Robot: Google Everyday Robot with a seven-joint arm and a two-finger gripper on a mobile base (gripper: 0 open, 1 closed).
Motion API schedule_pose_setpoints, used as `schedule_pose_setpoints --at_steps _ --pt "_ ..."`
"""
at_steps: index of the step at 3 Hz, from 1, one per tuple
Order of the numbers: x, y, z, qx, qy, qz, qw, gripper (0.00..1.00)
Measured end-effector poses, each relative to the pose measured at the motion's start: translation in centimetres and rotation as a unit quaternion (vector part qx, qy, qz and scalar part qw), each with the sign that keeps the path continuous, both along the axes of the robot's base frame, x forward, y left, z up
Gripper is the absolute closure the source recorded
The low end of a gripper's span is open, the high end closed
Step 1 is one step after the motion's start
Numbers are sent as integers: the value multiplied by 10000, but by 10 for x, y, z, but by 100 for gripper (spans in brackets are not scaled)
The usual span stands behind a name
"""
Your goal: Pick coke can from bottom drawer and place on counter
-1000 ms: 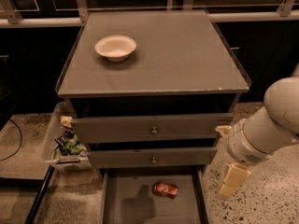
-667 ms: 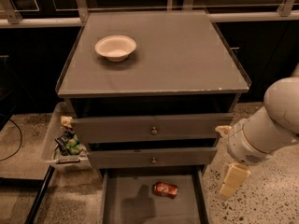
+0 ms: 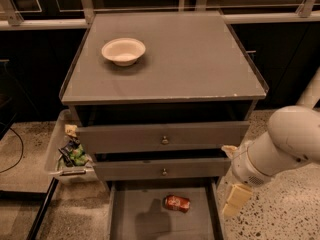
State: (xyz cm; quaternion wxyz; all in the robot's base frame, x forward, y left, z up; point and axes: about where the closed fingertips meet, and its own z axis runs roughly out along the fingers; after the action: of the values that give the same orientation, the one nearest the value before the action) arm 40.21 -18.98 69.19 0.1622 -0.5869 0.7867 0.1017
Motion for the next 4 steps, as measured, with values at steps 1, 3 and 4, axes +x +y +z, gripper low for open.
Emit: schedule_pose_setpoints --at_steps 1,3,4 --pt "11 15 -39 101 -237 -32 9997 0" --pt "31 40 -107 455 -679 257 9963 0" --pt "38 30 -144 494 -588 332 9965 0"
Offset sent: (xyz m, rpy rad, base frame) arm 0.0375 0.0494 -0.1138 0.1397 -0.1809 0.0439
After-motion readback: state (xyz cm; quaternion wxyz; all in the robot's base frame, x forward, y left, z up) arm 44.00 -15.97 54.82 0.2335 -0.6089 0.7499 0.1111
